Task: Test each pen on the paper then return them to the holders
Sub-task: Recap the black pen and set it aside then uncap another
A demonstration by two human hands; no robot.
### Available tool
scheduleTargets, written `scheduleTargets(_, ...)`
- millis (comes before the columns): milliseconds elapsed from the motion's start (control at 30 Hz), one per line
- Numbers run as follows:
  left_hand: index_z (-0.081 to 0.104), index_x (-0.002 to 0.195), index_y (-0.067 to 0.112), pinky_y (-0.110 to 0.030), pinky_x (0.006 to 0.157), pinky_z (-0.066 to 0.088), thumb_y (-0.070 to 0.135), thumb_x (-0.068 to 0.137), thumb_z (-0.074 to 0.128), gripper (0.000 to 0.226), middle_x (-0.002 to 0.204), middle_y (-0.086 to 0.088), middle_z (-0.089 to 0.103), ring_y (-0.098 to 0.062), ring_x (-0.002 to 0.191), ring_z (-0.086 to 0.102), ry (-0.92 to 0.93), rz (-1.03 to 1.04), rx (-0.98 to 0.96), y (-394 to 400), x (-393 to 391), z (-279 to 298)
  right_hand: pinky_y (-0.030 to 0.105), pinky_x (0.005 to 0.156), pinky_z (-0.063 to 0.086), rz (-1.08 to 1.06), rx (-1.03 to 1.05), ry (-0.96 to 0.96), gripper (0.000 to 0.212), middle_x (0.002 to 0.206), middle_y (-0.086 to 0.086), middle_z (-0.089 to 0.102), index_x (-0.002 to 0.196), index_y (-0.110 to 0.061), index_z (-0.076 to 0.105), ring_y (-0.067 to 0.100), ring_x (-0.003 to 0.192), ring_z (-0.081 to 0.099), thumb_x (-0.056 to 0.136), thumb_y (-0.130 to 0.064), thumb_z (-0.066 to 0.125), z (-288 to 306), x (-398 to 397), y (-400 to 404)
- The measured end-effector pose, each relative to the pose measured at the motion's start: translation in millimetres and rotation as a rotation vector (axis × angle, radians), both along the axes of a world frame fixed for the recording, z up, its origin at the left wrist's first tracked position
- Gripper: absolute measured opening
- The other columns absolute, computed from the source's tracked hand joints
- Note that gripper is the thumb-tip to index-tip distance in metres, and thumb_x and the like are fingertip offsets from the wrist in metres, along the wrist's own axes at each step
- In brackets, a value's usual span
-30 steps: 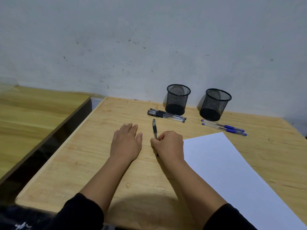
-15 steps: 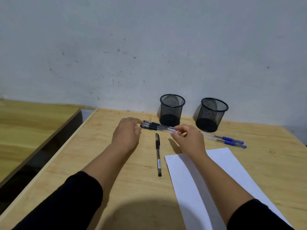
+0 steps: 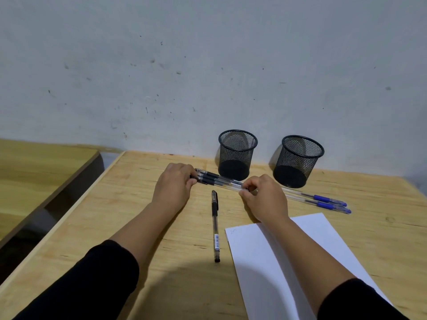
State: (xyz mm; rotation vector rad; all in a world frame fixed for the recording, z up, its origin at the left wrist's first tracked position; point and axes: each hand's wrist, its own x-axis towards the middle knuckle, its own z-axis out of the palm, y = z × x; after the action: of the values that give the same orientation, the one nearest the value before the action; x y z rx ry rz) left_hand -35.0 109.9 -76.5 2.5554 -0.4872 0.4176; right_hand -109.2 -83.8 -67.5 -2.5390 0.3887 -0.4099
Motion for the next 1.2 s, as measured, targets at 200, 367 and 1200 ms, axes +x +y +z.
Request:
scheduleTargets(200,0.063,0.096,0.017,-0.034,0.081,0.041,0.017,0.087,0.059,0.009,0.105,-0.004,0.061,-0.022,0.100,0.048,-0.010,0.004,0.041,-0.2,0.1,-0.1,0.030,0.073,0.045,0.019,-0.019,0.008,0.010,0.102,0.000,0.060,0.091,-0.020,0.070,0.018,0.093,0.056,0.086,-0.026,0.062,1.0,-2.1,1.5)
scheduleTargets(367,0.061,0.100,0.019,-0.033,0.082,0.041,0.019,0.089,0.056,0.012,0.108,-0.002,0.061,-0.021,0.103,0.047,-0.001,-0.008,0.066,1.3,-6.6,2.0,0.028,0.073,0.039,0.056,-0.049,0.042,0.008,0.103,0.003,0.055,0.091,-0.015,0.062,0.019,0.099,0.050,0.091,-0.018,0.054,0.0,-7.0,5.9)
scheduleTargets(1200,0.069,0.085,0.014,-0.005,0.053,0.041,0.007,0.086,0.058,0.013,0.066,0.004,0.062,-0.002,0.061,0.058,-0.014,-0.094,-0.644,-18.7,-101.9,73.7,0.011,0.033,0.028,0.128,1.318,-0.491,0.018,0.048,-0.005,0.054,0.075,-0.012,0.053,0.002,0.039,0.042,0.092,-0.006,0.052,75.4,-99.6,-22.1)
